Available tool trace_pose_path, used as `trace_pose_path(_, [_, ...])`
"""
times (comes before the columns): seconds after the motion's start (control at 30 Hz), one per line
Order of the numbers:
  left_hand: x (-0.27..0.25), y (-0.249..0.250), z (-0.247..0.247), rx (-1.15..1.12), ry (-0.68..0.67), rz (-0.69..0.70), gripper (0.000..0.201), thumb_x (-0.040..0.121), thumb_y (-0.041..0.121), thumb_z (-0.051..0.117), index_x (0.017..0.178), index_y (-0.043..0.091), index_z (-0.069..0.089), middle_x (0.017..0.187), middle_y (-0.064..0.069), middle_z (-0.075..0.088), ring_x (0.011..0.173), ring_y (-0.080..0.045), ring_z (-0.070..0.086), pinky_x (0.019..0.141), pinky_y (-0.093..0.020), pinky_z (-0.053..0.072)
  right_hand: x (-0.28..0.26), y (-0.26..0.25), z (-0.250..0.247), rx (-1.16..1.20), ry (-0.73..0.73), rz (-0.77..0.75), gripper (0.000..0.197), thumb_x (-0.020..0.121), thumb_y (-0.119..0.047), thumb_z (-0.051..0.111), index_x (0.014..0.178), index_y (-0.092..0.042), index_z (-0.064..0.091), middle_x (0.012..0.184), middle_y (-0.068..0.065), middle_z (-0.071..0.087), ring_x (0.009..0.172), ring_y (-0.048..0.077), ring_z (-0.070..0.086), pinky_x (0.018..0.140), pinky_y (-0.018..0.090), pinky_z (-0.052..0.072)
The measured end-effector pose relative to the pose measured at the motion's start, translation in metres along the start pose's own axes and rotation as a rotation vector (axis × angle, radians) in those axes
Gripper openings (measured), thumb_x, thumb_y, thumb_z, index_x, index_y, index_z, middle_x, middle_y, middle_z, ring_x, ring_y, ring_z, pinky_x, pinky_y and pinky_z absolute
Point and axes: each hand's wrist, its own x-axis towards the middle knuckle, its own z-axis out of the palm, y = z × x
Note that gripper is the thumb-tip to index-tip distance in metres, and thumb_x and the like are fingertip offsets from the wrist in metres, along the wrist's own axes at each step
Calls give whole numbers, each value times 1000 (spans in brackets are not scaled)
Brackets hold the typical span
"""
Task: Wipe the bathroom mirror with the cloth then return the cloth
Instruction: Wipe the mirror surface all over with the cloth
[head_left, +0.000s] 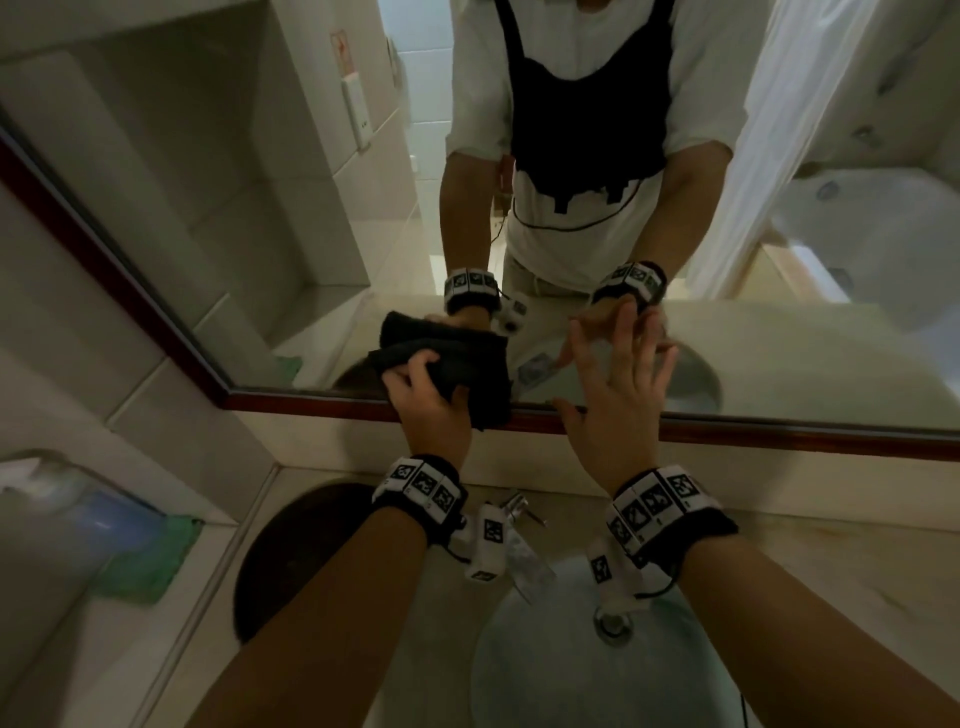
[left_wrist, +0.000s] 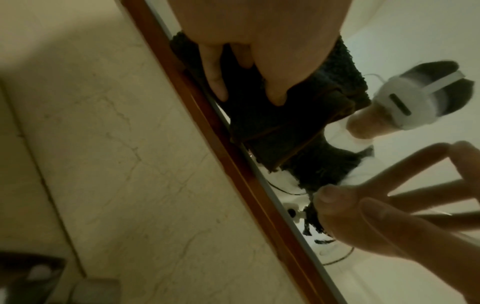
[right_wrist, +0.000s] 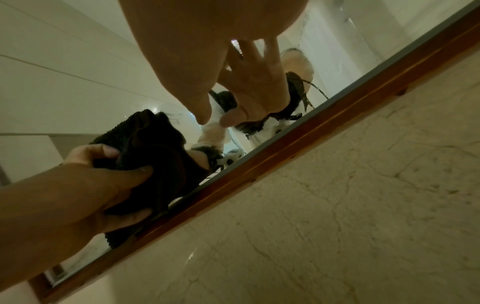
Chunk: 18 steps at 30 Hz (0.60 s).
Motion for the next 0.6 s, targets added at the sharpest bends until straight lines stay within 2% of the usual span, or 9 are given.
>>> trace_pose_path(0.17, [4, -2, -6, 15, -16, 4, 42, 77, 5, 71, 113, 15, 51, 124, -8, 38, 106, -30, 52, 95, -46, 52, -1, -3, -5, -8, -15, 10, 99, 76, -39, 78, 156, -31, 21, 163, 16, -9, 149, 42, -11, 112, 73, 10])
trace_pose_path(0.3, [7, -9, -8, 41, -59, -16, 47, 75, -1, 75, 116, 8, 54, 124, -13, 39, 105, -30, 52, 96, -44, 52, -1, -10, -7, 22, -43, 63, 97, 77, -34, 77, 156, -30, 21, 163, 16, -12, 149, 39, -15, 113, 71, 6])
trace_pose_path(0.4, [14, -21, -15, 24, -110, -18, 49, 78, 3, 74, 120, 11, 51, 128, -15, 36, 112, -36, 50, 98, -48, 50, -2, -19, -8, 38, -45, 124, 92, 81, -35, 72, 156, -30, 21, 164, 14, -13, 149, 38, -15, 115, 68, 8])
trace_pose_path(0.47, [18, -29, -20, 2, -128, -20, 51, 79, 4, 75, 121, 14, 49, 133, -16, 34, 119, -38, 47, 101, -51, 48, -3, -24, -8, 76, 3, 144, 88, 81, -32, 72, 156, -28, 24, 164, 15, -11, 150, 38, -12, 115, 66, 15])
trace_pose_path(0.53, [25, -39, -32, -23, -130, -21, 52, 78, 5, 76, 121, 14, 49, 136, -18, 33, 122, -39, 45, 102, -52, 47, -4, -34, -5, 130, 38, 186, 88, 81, -28, 73, 155, -26, 25, 164, 13, -12, 150, 36, -12, 118, 61, 17])
trace_pose_path(0.6, [34, -48, -46, -42, -116, -35, 51, 78, 4, 77, 121, 12, 50, 137, -19, 33, 125, -39, 43, 103, -51, 46, -5, -47, 1, 173, 63, 259, 88, 82, -26, 74, 155, -28, 24, 164, 10, -14, 151, 33, -12, 121, 53, 12])
